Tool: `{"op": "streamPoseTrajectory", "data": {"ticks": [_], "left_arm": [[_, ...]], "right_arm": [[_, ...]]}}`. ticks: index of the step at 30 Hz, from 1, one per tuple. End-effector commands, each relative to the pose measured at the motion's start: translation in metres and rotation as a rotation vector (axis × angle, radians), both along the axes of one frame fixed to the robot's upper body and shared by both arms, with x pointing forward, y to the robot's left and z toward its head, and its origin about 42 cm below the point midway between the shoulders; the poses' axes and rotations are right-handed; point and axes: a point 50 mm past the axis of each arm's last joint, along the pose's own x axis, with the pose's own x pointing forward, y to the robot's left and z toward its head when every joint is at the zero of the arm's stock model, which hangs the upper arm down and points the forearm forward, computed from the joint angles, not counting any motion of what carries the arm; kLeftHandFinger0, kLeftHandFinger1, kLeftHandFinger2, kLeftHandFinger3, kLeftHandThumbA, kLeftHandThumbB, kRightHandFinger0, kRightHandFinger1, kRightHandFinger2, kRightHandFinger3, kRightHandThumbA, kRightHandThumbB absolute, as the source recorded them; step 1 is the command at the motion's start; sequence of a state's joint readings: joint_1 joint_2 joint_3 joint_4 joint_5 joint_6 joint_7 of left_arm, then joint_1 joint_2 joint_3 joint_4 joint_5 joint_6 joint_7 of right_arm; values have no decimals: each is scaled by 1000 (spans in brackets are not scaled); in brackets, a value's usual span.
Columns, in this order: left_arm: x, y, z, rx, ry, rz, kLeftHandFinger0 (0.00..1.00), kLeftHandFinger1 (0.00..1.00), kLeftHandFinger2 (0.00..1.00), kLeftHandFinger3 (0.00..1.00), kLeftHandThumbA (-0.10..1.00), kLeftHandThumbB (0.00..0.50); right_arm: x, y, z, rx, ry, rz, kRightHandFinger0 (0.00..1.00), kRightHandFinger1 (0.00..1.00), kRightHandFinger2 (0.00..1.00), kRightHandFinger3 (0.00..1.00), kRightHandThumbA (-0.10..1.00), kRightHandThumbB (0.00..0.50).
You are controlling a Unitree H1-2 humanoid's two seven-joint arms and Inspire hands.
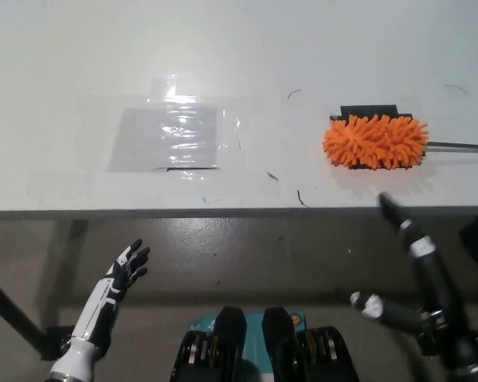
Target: The robot uses it right hand to pick up an extended orange duster kept in the middle of the desk and presses its handle against the desk to collapse it
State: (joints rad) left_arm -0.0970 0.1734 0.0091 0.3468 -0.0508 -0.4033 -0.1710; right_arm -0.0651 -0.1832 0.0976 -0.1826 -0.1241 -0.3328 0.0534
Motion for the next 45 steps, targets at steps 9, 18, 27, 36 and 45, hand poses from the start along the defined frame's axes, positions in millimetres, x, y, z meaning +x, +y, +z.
{"op": "streamPoseTrajectory", "data": {"ticks": [9,18,27,36,45], "left_arm": [[11,9,21,11,-112,-35,1000,1000,1000,1000,1000,302],[13,9,21,19,-112,-36,1000,1000,1000,1000,1000,314],[6,6,16,16,-100,-28,1000,1000,1000,1000,1000,321],[2,8,14,-3,-96,-21,1000,1000,1000,1000,1000,299],[1,8,13,-2,-93,-19,1000,1000,1000,1000,1000,288]], "right_arm": [[105,-37,176,-487,-111,-10,1000,1000,1000,1000,1000,337],[208,-26,221,-653,100,-5,1000,1000,1000,1000,1000,405],[273,-14,202,-763,315,-23,1000,1000,1000,1000,1000,390],[291,-8,168,-744,448,-24,1000,1000,1000,1000,945,386],[297,-5,147,-836,487,-36,1000,1000,1000,1000,1000,399]]}}
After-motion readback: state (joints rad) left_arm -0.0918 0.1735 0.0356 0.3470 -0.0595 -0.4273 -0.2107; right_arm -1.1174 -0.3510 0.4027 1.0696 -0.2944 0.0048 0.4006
